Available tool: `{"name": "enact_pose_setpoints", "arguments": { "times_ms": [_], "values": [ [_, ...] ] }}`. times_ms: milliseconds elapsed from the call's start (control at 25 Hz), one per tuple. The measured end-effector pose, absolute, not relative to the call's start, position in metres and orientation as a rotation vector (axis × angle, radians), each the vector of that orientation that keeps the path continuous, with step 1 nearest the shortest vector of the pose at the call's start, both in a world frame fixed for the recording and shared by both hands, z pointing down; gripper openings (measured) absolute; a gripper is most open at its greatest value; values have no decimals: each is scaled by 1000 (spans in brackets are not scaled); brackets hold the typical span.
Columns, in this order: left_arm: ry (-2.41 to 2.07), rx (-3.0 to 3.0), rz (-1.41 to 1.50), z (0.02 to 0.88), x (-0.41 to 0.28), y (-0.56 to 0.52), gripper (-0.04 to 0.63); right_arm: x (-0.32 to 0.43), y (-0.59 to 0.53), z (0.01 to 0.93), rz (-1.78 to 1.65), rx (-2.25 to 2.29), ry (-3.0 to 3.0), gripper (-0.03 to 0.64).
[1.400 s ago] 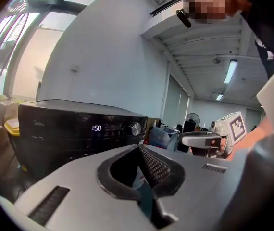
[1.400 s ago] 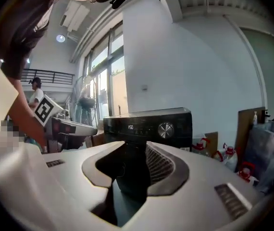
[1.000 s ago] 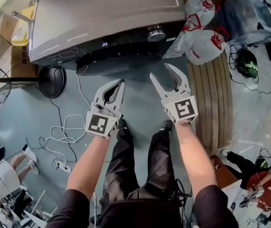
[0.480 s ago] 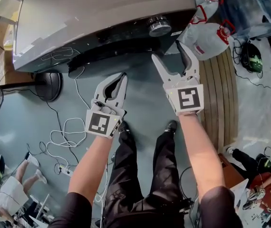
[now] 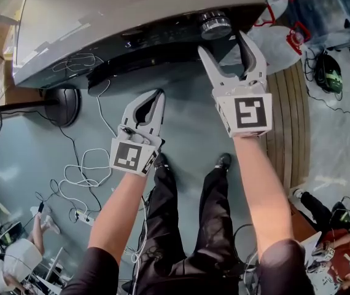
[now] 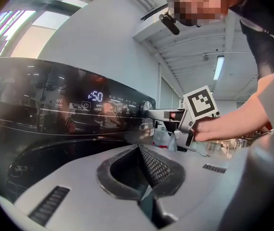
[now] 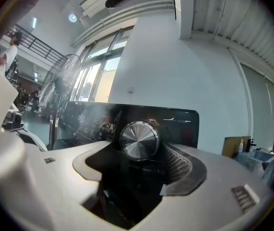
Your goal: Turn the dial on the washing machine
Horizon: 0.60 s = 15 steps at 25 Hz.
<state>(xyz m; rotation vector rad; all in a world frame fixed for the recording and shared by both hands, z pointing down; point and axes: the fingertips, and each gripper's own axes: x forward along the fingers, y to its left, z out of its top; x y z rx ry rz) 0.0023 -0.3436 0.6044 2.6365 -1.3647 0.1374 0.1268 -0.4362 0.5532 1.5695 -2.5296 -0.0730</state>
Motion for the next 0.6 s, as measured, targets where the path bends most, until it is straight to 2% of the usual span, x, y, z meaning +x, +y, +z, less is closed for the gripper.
{"name": "enact_pose_setpoints", "arguments": {
  "times_ms": [600],
  "values": [
    [-1371, 2606, 118, 604, -6, -344, 17, 125, -452, 542, -109, 1645, -2495, 295]
  ]
}}
